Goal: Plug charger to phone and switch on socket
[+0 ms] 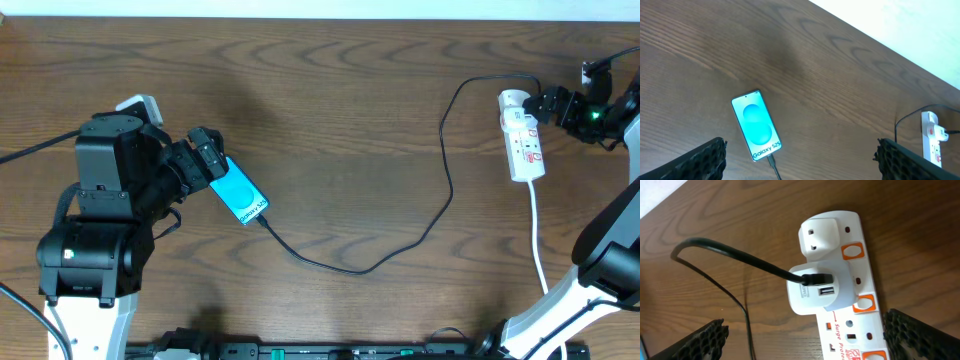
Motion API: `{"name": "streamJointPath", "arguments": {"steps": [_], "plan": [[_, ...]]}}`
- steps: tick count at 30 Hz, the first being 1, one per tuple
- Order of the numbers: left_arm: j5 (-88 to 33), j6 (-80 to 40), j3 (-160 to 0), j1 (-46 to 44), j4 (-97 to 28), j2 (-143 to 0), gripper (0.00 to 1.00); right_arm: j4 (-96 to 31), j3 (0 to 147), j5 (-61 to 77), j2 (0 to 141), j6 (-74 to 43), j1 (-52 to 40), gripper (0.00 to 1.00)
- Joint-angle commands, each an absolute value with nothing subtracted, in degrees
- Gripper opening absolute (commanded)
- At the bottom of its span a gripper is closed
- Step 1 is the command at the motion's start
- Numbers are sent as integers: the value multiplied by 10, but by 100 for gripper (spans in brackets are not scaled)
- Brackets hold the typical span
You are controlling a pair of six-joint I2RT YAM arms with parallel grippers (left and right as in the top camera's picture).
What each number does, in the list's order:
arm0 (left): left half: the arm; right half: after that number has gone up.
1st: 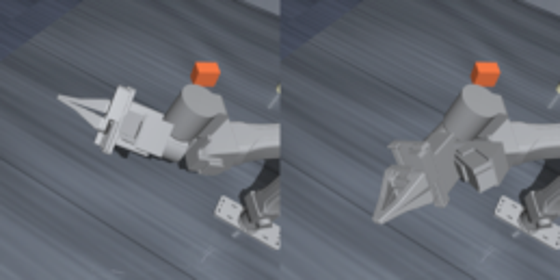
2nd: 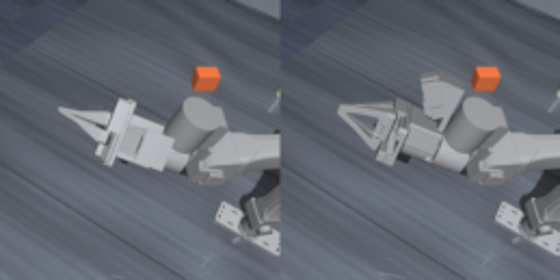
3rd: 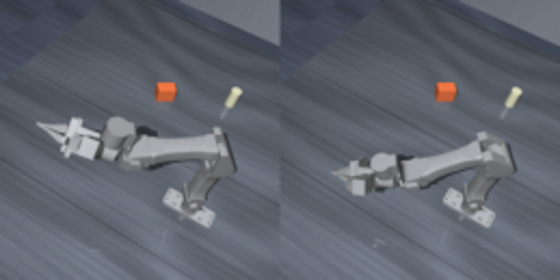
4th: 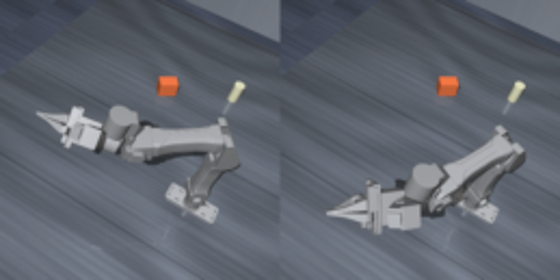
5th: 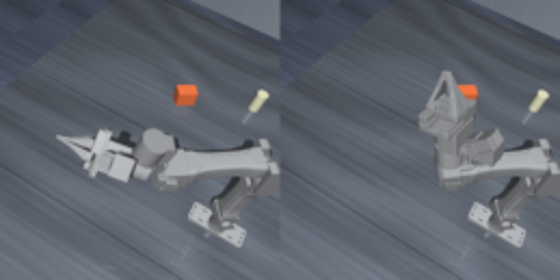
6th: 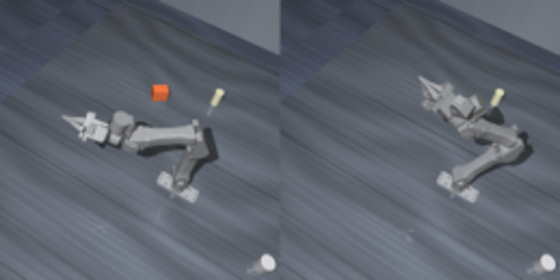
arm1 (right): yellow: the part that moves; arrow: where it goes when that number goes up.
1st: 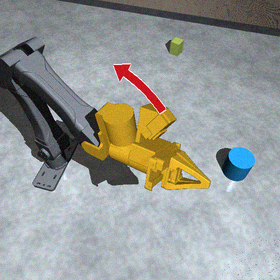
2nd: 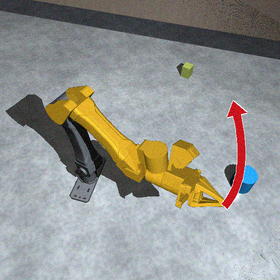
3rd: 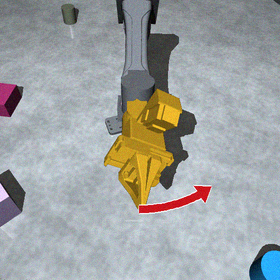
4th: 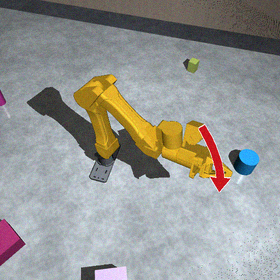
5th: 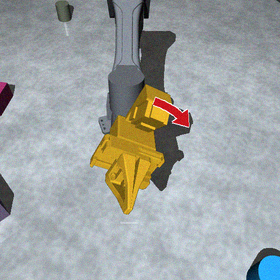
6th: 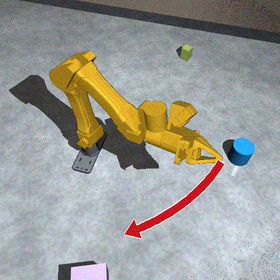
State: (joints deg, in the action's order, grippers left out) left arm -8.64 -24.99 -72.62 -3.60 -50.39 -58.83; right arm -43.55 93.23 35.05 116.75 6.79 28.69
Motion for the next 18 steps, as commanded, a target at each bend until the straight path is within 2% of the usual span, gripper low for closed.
{"name": "streamJointPath", "arguments": {"steps": [1,18], "plan": [[-81,-238,-737,-36,-505,-588,95,-430,937,344,1174,75,286,99],[-81,-238,-737,-36,-505,-588,95,-411,937,377,1239,66,284,99]]}}
